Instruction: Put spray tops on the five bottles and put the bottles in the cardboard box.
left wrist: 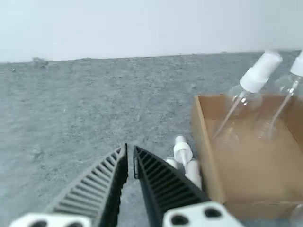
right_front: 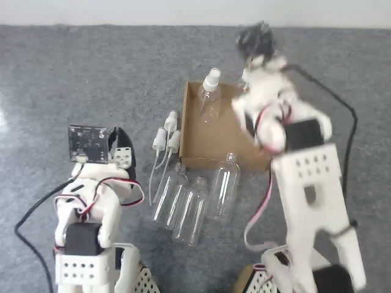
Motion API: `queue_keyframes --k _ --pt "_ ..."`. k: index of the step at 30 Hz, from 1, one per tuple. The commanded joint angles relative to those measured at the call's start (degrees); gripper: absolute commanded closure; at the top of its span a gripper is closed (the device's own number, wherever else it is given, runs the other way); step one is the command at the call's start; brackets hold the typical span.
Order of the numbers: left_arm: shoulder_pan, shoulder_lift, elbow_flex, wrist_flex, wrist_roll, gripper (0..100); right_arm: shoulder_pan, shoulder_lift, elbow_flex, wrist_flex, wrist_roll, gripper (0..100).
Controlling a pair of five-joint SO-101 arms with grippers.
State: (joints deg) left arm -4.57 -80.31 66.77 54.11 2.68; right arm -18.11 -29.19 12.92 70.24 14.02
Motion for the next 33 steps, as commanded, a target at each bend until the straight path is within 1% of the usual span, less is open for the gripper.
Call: queue_keyframes --k 1,3,6,9,14,20,22,26,33 --pt "-2.5 9.7 -9.8 4.5 -3.3 99 -5.1 -9.1 6.5 5.8 -0.6 94.0" --pt "-5.0 16.7 -16.0 7.5 -3.9 99 -9.4 -11.9 11.3 7.5 -2.3 90.6" --pt "-7.1 26.1 -25.1 12.4 -6.0 99 -13.8 -14.4 18.2 7.6 -10.8 82.5" --pt "-7.7 33.3 -31.5 15.5 -9.1 99 -17.0 -15.2 24.2 6.6 -17.3 76.4" --pt "-7.7 39.7 -34.1 15.6 -9.6 99 -17.1 -14.5 29.5 2.1 -31.2 73.1" --pt "-7.7 40.2 -34.3 13.7 -9.4 99 -17.3 -14.5 33.4 -1.4 -41.5 69.7" --pt "-7.7 40.2 -34.3 13.7 -9.5 99 -18.0 -14.5 36.5 -4.9 -43.0 69.4" --pt "-7.7 40.3 -34.3 13.7 -9.5 99 -19.9 -15.0 42.2 -11.7 -43.3 69.6" --pt "-7.7 40.2 -34.3 13.7 -9.6 99 -20.0 -14.8 47.5 -18.8 -43.2 69.7"
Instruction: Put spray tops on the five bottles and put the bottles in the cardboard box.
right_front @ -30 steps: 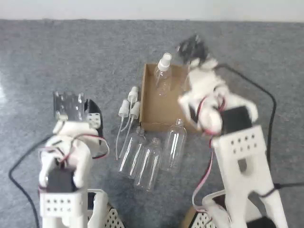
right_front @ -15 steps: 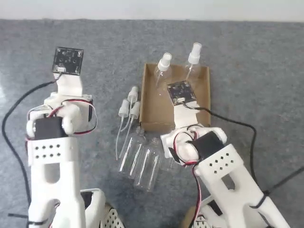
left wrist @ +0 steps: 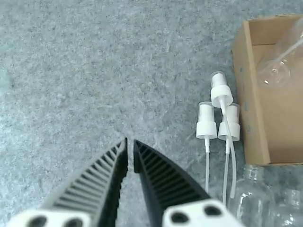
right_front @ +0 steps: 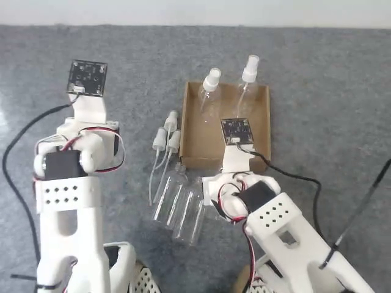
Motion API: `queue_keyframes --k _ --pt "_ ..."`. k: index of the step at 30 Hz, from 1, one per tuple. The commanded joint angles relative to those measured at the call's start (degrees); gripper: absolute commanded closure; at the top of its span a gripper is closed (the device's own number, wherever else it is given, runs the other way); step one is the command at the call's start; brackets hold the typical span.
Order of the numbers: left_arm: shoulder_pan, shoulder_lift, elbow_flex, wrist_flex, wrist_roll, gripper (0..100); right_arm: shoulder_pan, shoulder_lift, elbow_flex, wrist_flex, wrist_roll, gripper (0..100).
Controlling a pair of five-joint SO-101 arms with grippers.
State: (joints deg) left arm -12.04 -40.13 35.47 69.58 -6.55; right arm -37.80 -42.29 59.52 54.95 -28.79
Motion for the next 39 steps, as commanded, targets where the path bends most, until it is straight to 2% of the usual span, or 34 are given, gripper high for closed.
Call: queue_keyframes --k 1,5,12,18,21,28,31,36,39 --pt "-0.3 0.0 -3.0 -1.8 -0.4 99 -0.3 -1.9 2.5 -5.0 -0.4 69.7" --pt "-0.3 0.0 -3.0 -1.4 -0.4 99 -0.3 -2.2 7.5 -11.0 -0.4 69.6" --pt "-4.0 0.0 -3.0 -2.6 -0.4 99 -0.2 -2.2 7.8 -11.2 -0.4 70.5" --pt "-7.2 0.2 -3.0 -3.8 -0.4 99 -0.2 -2.2 7.7 -11.2 -0.2 85.6" --pt "-7.4 0.3 -3.0 -3.8 -0.4 99 -0.1 -2.2 7.8 -11.0 -0.2 87.2" --pt "-7.1 0.4 -2.4 -3.3 -0.5 99 0.0 -7.7 6.8 -2.7 0.6 87.6" --pt "-6.6 0.4 -1.5 -2.5 -0.5 99 0.1 -14.8 6.6 1.8 5.7 88.3" --pt "-4.6 0.5 -0.7 -2.0 -0.4 99 2.4 -26.3 1.6 14.5 16.7 99.8" --pt "-2.5 0.5 -0.3 -1.6 -0.2 99 5.8 -30.0 -5.5 23.5 21.1 99.3"
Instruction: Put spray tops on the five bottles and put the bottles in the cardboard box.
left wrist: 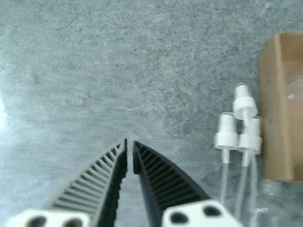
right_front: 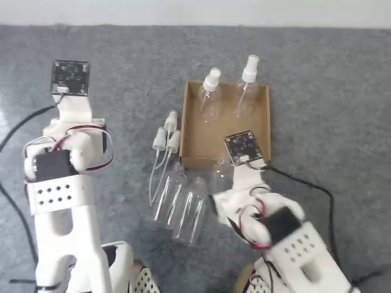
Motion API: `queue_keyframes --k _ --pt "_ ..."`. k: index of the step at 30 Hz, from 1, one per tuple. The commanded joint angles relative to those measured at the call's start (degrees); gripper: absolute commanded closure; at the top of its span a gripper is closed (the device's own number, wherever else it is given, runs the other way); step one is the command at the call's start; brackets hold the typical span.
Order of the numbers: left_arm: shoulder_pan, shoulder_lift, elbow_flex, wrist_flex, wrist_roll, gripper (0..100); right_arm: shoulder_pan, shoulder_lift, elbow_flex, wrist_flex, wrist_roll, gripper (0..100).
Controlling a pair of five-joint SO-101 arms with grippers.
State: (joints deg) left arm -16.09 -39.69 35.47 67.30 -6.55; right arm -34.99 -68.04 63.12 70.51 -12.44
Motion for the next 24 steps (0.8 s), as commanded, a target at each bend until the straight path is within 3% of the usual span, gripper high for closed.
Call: queue_keyframes --k 1,5,9,13,17,24 --pt "2.5 0.1 0.0 0.6 -0.2 99 4.4 -4.4 -12.0 11.1 6.2 99.5" --pt "5.9 2.8 -0.2 0.5 -0.1 99 13.0 -1.7 -22.8 19.7 13.9 99.4" --pt "8.5 12.8 -3.0 0.6 -0.4 95 27.3 6.9 -30.2 23.4 23.4 99.4" --pt "11.8 23.3 -8.1 -0.1 -2.5 88 42.4 19.1 -34.4 22.8 33.2 99.4" --pt "14.5 33.0 -14.4 -0.9 -2.5 87 54.7 31.1 -36.5 18.5 42.9 99.3" --pt "14.7 49.1 -23.8 -3.8 -2.8 87 64.0 48.4 -36.6 10.9 57.6 99.3"
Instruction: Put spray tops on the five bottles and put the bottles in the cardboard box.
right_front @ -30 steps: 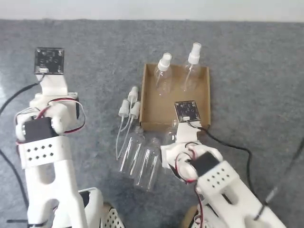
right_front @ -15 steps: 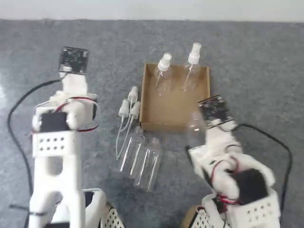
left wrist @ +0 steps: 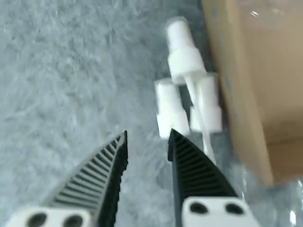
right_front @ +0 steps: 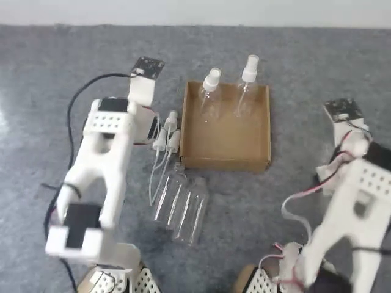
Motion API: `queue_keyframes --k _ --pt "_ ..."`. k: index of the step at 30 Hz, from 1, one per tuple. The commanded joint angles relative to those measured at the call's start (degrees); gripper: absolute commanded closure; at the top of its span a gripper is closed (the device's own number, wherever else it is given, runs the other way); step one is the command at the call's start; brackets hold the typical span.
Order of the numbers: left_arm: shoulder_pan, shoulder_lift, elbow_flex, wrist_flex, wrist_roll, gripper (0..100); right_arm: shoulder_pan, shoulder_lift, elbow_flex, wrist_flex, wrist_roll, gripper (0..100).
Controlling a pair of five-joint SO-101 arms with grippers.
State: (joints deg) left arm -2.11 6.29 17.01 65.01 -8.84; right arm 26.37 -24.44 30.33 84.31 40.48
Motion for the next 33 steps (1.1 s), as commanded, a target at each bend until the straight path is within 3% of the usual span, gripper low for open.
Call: queue_keyframes --k 1,7,17,26,33 --pt "0.9 4.8 -6.6 -1.6 -0.5 87 3.1 6.7 -3.7 -4.2 4.6 99.3" --pt "1.0 12.2 -13.7 -1.1 -0.2 87 5.1 15.3 -3.7 -11.8 5.0 99.3" --pt "1.8 18.8 -14.0 -1.3 -0.4 87 5.1 21.1 -3.6 -15.4 4.8 99.3" --pt "2.5 16.8 -14.2 1.9 -0.1 87 5.2 21.3 -3.5 -15.4 4.7 99.3" --pt "-1.1 9.4 -22.8 6.9 4.0 81 5.2 20.9 -3.4 -15.3 4.7 99.3"
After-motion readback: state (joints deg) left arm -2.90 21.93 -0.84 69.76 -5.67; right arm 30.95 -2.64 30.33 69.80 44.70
